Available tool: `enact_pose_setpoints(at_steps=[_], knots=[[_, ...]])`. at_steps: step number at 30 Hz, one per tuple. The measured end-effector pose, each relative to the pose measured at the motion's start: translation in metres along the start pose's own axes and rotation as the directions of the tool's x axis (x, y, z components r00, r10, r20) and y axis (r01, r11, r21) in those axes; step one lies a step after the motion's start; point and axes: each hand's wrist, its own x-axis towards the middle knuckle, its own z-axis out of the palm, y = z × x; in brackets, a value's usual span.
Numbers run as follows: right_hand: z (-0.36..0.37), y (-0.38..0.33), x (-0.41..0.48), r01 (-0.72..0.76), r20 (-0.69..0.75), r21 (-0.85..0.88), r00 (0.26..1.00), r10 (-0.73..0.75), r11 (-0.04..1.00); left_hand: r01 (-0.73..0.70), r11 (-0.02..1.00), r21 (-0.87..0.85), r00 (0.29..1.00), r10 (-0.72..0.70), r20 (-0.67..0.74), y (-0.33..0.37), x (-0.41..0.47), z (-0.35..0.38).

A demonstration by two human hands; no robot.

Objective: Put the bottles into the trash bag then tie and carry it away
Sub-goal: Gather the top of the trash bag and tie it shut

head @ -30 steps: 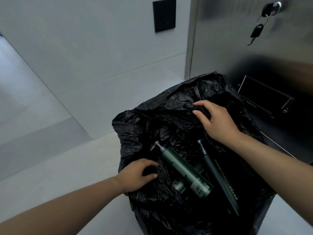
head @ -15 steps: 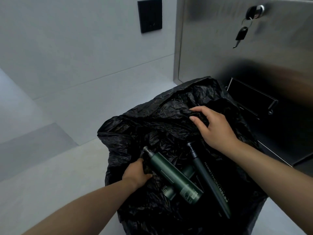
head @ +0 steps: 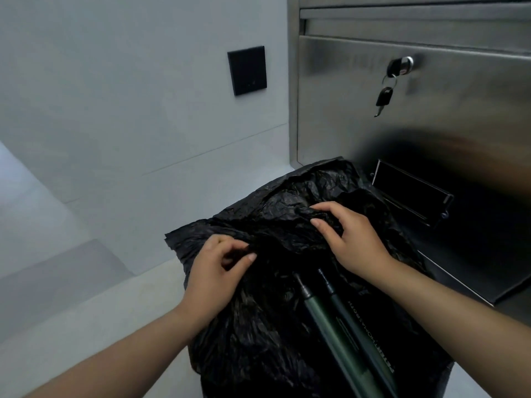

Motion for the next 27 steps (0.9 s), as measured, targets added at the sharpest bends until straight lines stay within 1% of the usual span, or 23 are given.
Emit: enact_pose_setpoints(at_steps=[2,5,7,9,10,13,16,19,22,24,25,27], knots=[[-0.002,-0.003,0.003,-0.006,-0.026,0.027,1.0,0.007,1.0,-0.058,0.998,-0.034,0.998,0.058,-0.005,0.011,0.006,-0.002],[-0.006,-0.008,0.006,-0.002,-0.068,0.051,0.998,0.005,0.999,-0.153,0.985,-0.08,0.987,0.156,0.039,0.025,0.01,0.0],[-0.009,-0.011,0.005,-0.006,-0.073,0.066,0.997,0.011,0.998,-0.156,0.965,-0.212,0.982,0.175,0.073,0.034,0.009,0.003],[-0.012,-0.011,0.005,-0.004,-0.081,0.074,0.997,0.01,0.997,-0.106,0.921,-0.375,0.981,0.158,0.111,0.045,0.009,0.005],[-0.014,-0.011,0.005,-0.007,-0.084,0.071,0.996,0.013,0.997,-0.091,0.901,-0.423,0.984,0.147,0.102,0.049,0.01,0.005],[-0.018,-0.009,0.007,-0.027,-0.092,0.068,0.995,0.033,0.997,-0.084,0.869,-0.488,0.995,0.096,-0.001,0.06,0.019,-0.002],[-0.025,-0.013,0.017,-0.016,-0.176,0.07,0.984,0.028,0.997,-0.124,0.845,-0.521,0.99,0.069,-0.123,0.078,0.036,-0.015],[-0.039,-0.03,0.038,0.017,-0.291,0.165,0.956,0.032,0.986,-0.199,0.807,-0.557,0.964,0.059,-0.259,0.101,0.059,-0.03],[-0.056,-0.048,0.058,0.091,-0.402,0.263,0.916,0.023,0.96,-0.292,0.798,-0.528,0.929,0.104,-0.356,0.116,0.079,-0.049],[-0.063,-0.053,0.064,0.118,-0.452,0.258,0.892,0.012,0.959,-0.323,0.797,-0.511,0.915,0.123,-0.385,0.117,0.088,-0.06],[-0.063,-0.052,0.064,0.105,-0.45,0.251,0.893,0.02,0.962,-0.315,0.806,-0.501,0.917,0.122,-0.38,0.114,0.09,-0.061],[-0.056,-0.043,0.059,0.035,-0.397,0.238,0.916,0.064,0.971,-0.245,0.837,-0.489,0.942,0.085,-0.325,0.103,0.087,-0.054]])
